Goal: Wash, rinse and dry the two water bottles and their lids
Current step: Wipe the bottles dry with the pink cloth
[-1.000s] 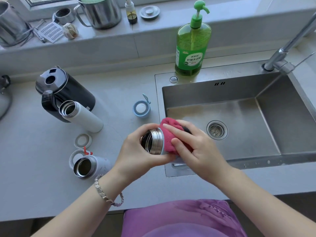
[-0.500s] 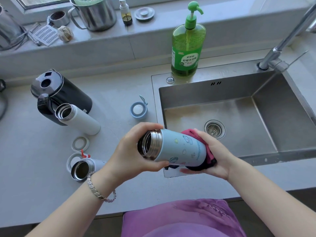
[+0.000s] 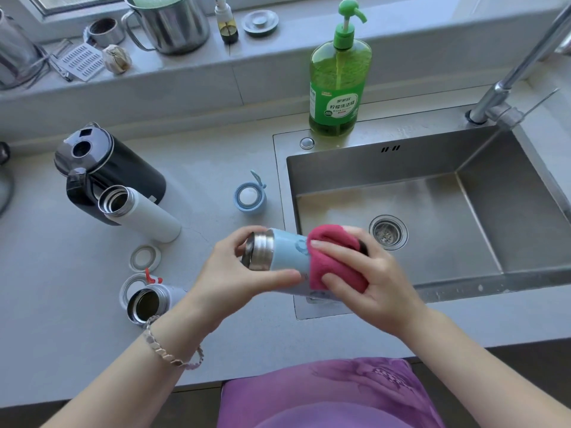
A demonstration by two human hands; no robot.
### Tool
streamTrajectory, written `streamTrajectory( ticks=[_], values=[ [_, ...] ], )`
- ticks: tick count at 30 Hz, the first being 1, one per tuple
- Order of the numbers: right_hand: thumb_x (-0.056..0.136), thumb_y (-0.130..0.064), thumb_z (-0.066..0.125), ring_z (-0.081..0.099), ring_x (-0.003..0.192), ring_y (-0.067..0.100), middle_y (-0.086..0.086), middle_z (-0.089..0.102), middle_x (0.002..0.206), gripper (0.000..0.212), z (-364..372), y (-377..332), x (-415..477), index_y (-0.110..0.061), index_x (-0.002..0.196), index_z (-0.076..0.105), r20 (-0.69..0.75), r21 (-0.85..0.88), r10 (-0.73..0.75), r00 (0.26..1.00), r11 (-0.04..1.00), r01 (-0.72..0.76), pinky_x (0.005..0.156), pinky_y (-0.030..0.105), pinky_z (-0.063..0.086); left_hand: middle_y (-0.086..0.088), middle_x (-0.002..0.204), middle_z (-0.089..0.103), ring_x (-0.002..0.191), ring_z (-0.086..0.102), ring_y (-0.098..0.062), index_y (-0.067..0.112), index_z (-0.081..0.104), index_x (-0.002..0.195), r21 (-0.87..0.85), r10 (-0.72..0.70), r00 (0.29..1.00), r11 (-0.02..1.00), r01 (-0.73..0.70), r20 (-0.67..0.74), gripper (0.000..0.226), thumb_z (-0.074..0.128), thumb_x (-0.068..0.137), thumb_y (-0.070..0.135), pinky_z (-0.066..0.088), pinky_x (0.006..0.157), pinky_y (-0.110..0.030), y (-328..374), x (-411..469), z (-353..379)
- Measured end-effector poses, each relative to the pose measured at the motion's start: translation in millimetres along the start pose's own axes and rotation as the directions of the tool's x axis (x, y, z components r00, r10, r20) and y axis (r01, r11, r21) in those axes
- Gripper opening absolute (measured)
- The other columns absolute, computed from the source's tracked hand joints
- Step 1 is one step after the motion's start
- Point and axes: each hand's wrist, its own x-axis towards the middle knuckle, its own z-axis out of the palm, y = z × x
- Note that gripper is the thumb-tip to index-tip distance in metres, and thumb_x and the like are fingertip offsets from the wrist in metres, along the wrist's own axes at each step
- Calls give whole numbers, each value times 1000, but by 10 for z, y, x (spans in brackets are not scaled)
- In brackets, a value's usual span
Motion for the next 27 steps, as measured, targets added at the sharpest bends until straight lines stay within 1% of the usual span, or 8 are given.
streamTrajectory(
  ticks=[4, 8, 13, 18, 20, 22, 24, 27],
  values=[
    [86, -54, 32, 53, 106, 12, -7, 51, 128, 46, 12, -265, 248, -46, 130, 45, 178, 17, 137, 974, 990, -143, 89, 26, 41, 7, 91, 69, 86, 68, -13, 30, 60, 106, 155, 269, 957, 947, -283, 106, 72, 86, 40, 39, 56, 79, -38, 48, -83, 58],
    [87, -57, 29, 56, 99, 5, -11, 62, 107, 36, 11, -306, 519, -40, 104, 55, 349, 145, 282, 894, 926, -348, 87, 26, 43, 10, 93, 67, 88, 66, -10, 31, 58, 106, 205, 380, 918, 895, -395, 111, 69, 84, 43, 39, 54, 81, -37, 16, -97, 71],
    [97, -38, 41, 56, 59, 2, -13, 64, 65, 36, -102, -107, 500, -32, 69, 64, 598, 122, 505, 622, 710, -693, 57, 16, 43, 20, 103, 61, 96, 62, -5, 38, 56, 108, 283, 431, 889, 842, -459, 156, 70, 81, 43, 45, 54, 82, -31, -11, -151, 38],
    [85, -51, 32, 52, 103, -1, -16, 60, 112, 37, -21, -94, 169, -43, 99, 65, 239, 58, 413, 879, 897, -438, 89, 20, 39, 17, 104, 61, 97, 61, -7, 41, 56, 106, 275, 444, 892, 850, -448, 82, 68, 80, 43, 44, 53, 85, -35, -83, -97, 49],
    [84, -54, 30, 51, 105, 2, -13, 59, 115, 43, -36, -151, 245, -39, 103, 65, 277, 54, 370, 887, 916, -398, 90, 20, 39, 18, 107, 59, 99, 60, -4, 42, 56, 106, 302, 481, 871, 820, -487, 99, 66, 80, 44, 45, 51, 86, -31, -67, -86, 68],
    [89, -51, 36, 60, 86, 10, -7, 66, 94, 38, -106, -168, 429, -28, 87, 67, 467, 115, 453, 759, 820, -560, 72, 19, 46, 17, 109, 58, 100, 59, -5, 39, 54, 111, 312, 542, 822, 761, -568, 176, 68, 80, 48, 42, 52, 84, -29, -39, -92, 84],
    [94, -49, 38, 57, 56, 12, -4, 63, 65, 39, -196, -137, 583, -23, 71, 57, 674, -4, 532, 512, 696, -718, 49, 17, 41, 19, 110, 56, 101, 57, -3, 34, 53, 115, 304, 595, 766, 703, -643, 243, 69, 79, 51, 39, 51, 83, -24, -24, -100, 104],
    [94, -43, 38, 51, 43, 11, -6, 56, 51, 39, -320, -28, 598, -19, 65, 49, 789, -92, 551, 272, 544, -834, 45, 18, 37, 18, 108, 58, 100, 59, -7, 36, 53, 114, 230, 598, 767, 732, -641, 234, 70, 81, 51, 34, 51, 82, -25, -26, -105, 120]
  ],
)
